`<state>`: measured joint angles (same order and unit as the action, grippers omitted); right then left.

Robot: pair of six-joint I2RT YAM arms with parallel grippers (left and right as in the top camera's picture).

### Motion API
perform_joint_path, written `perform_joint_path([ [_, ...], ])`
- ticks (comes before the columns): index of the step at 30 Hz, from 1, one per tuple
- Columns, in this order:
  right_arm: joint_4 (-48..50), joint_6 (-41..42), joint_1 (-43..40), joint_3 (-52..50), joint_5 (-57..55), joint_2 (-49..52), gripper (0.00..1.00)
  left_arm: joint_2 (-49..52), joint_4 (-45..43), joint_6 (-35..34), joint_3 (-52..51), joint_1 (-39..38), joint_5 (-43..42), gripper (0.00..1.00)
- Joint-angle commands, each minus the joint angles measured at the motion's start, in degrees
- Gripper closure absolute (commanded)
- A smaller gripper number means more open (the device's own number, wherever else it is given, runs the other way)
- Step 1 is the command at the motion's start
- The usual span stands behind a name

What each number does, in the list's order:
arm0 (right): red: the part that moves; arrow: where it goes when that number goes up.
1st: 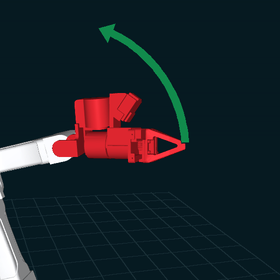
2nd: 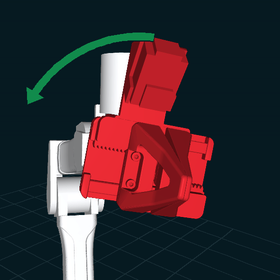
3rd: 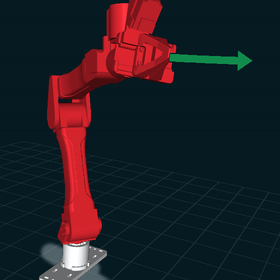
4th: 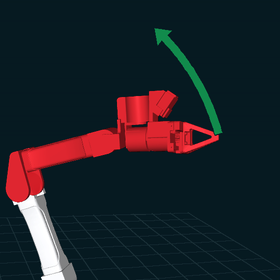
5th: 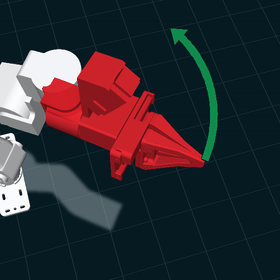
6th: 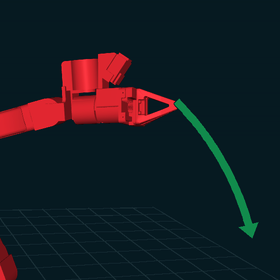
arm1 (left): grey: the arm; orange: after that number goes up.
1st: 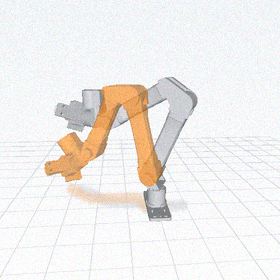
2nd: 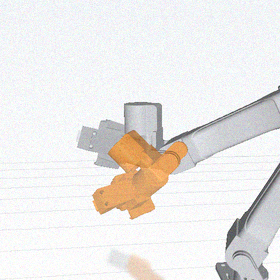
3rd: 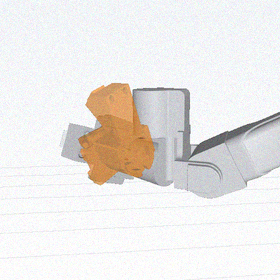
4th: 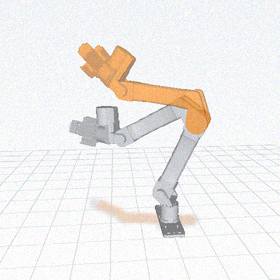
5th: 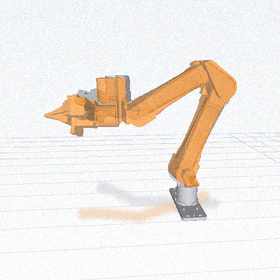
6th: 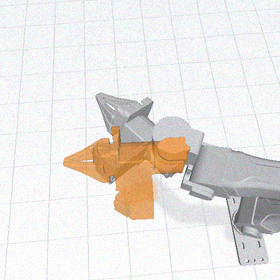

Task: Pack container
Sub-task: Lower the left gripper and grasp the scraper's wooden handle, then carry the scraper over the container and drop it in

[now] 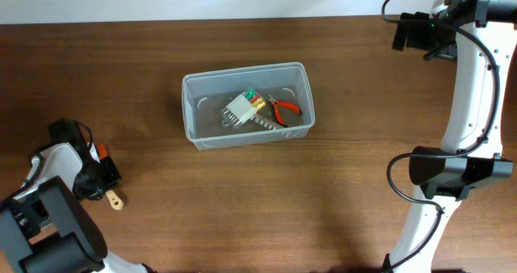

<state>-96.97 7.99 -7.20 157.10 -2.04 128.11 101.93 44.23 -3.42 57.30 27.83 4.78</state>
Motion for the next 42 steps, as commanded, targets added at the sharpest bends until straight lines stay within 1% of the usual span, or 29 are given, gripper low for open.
perform_joint_path([
  [1,-0.3,0.5,-0.3,1.0,0.3,-0.8,0.01,1.3,-0.8,0.3,-0.4,0.5,-3.2,0.77],
  [4,-0.3,0.5,-0.3,1.0,0.3,-0.8,0.02,1.3,-1.4,0.3,-0.4,0.5,-5.6,0.79],
  [9,-0.3,0.5,-0.3,1.0,0.3,-0.8,0.01,1.2,-1.4,0.3,-0.2,0.5,-6.1,0.8],
  [12,-0.3,0.5,-0.3,1.0,0.3,-0.8,0.01,1.2,-0.9,0.3,1.2,0.5,-7.2,0.85],
  [15,-0.3,0.5,-0.3,1.0,0.3,-0.8,0.01,1.2,0.0,0.3,3.1,0.5,-8.3,0.87],
  [21,-0.3,0.5,-0.3,1.0,0.3,-0.8,0.01,1.2,4.1,0.3,9.9,0.4,-10.5,0.9],
  [24,-0.3,0.5,-0.3,1.0,0.3,-0.8,0.01,1.2,6.7,0.3,15.3,0.3,-13.1,0.9],
  [27,-0.3,0.5,-0.3,1.0,0.3,-0.8,0.01,1.2,9.3,0.4,20.3,-0.5,-13.6,0.9],
  [30,-0.3,0.5,-0.3,1.0,0.3,-0.8,0.01,1.2,11.7,0.5,25.2,-2.7,-13.6,0.9],
  [36,-0.3,0.5,-0.3,1.0,0.3,-0.8,0.01,1.2,13.2,0.5,30.4,-8.7,-15.4,0.9],
  [42,-0.3,0.5,-0.3,1.0,0.3,-0.8,0.01,1.2,13.5,0.7,38.0,-19.1,-16.2,0.91],
])
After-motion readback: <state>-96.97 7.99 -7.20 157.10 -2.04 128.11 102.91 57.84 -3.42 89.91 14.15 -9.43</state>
